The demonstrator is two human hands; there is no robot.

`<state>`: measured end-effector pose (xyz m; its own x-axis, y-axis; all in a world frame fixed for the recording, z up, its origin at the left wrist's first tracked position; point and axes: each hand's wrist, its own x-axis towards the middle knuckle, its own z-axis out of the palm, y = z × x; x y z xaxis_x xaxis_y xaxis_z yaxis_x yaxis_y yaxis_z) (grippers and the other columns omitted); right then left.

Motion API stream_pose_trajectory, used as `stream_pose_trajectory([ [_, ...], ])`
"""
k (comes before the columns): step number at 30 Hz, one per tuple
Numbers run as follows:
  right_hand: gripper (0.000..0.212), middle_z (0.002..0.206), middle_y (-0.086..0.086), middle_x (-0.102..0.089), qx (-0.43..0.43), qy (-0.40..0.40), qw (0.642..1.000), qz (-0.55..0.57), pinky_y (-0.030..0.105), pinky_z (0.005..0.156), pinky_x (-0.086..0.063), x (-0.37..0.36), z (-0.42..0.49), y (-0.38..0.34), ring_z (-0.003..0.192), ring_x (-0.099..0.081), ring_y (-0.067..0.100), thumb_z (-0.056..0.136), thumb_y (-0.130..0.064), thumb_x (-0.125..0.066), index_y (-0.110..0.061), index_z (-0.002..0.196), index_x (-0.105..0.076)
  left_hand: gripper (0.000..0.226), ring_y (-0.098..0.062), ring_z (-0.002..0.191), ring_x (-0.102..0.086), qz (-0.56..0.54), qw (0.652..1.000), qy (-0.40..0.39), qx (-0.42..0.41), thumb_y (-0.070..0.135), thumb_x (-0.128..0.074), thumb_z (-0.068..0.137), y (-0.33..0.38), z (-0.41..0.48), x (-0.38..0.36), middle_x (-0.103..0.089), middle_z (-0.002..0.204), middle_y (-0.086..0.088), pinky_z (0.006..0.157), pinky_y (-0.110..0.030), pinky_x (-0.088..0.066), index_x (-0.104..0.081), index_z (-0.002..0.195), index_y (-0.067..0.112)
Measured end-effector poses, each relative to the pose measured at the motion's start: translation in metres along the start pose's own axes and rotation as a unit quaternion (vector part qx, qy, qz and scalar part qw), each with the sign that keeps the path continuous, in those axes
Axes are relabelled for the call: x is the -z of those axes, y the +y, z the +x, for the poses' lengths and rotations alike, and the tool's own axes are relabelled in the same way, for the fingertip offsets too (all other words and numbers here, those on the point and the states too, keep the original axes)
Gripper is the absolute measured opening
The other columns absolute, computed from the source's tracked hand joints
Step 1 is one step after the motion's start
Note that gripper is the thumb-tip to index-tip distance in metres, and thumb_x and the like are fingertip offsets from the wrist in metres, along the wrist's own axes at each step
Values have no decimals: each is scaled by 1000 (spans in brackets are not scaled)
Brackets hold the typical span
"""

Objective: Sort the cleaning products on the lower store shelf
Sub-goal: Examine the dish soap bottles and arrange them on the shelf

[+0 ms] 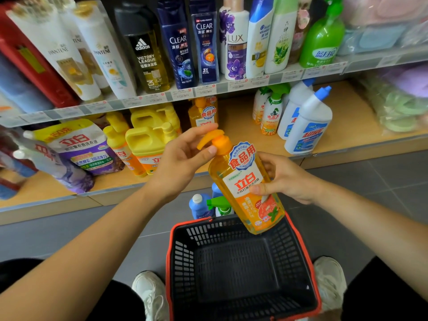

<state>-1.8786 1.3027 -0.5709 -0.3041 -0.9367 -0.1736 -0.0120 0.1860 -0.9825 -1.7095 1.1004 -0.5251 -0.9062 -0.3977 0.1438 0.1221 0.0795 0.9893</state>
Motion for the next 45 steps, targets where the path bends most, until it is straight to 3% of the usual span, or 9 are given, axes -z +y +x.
stream_pose_trajectory([
  [3,60,123,4,-72,0,-15,1000,27,52,72,-62,-3,0,-1,114,-68,21,77,-10,-81,-22,131,-58,50,-27,127,-61,1,1000,-20,-4,16,-65,93,0,0,1,-63,136,-8,101,-44,-55,-53,141,16],
  [7,62,132,14,-66,-16,-33,997,61,79,98,-37,-5,-1,-1,123,-62,34,79,-9,-75,-8,136,-53,52,-29,124,-63,-6,1000,-6,-2,15,-66,91,1,-2,-3,-65,133,-12,101,-48,-54,-52,141,15],
  [15,66,131,12,-67,-16,-28,998,59,73,101,-42,-16,-1,-4,124,-62,32,77,-16,-81,-11,136,-53,47,-22,111,-70,10,998,63,-15,22,-73,84,5,-4,-9,-73,119,-1,90,-47,-60,-60,130,20],
  [18,80,130,11,-67,-25,-20,997,68,68,102,-44,-15,-3,-6,123,-63,30,67,-36,-92,-12,133,-55,45,-23,116,-68,-7,999,38,0,20,-63,91,4,-3,-7,-70,125,-9,91,-38,-59,-54,136,19],
  [21,63,131,13,-66,-25,-13,996,84,67,102,-45,-14,-1,-3,123,-62,32,78,-18,-80,-11,135,-54,42,-19,113,-70,-6,999,27,15,14,-54,100,1,-1,-6,-74,119,-4,87,-27,-58,-49,141,16],
  [27,55,120,4,-73,-8,69,992,105,33,75,-61,-16,2,-6,114,-68,25,74,-22,-81,-21,125,-61,43,-6,100,-71,-7,994,32,100,38,-61,93,-17,-12,-15,-75,108,12,78,-24,-58,-58,134,25],
  [34,63,120,6,-73,7,178,972,153,42,85,-59,-19,1,-16,112,-70,26,72,-21,-79,-14,131,-59,64,-12,105,-71,73,965,-87,237,43,-84,70,-56,-35,-39,-75,114,0,96,-35,-56,-62,127,24],
  [39,54,123,5,-72,-3,214,952,218,51,92,-57,-20,0,-21,111,-70,26,81,-21,-76,-17,132,-59,83,-13,106,-72,69,962,-51,258,52,-92,55,-68,-37,-46,-75,115,3,100,-43,-55,-57,123,24],
  [45,53,124,5,-70,-12,150,967,207,60,99,-51,-8,-2,-16,116,-67,28,81,-23,-75,-19,131,-57,71,-30,99,-74,-120,971,56,199,19,-95,49,-68,-33,-51,-72,116,-11,79,-45,-61,-54,107,19],
])
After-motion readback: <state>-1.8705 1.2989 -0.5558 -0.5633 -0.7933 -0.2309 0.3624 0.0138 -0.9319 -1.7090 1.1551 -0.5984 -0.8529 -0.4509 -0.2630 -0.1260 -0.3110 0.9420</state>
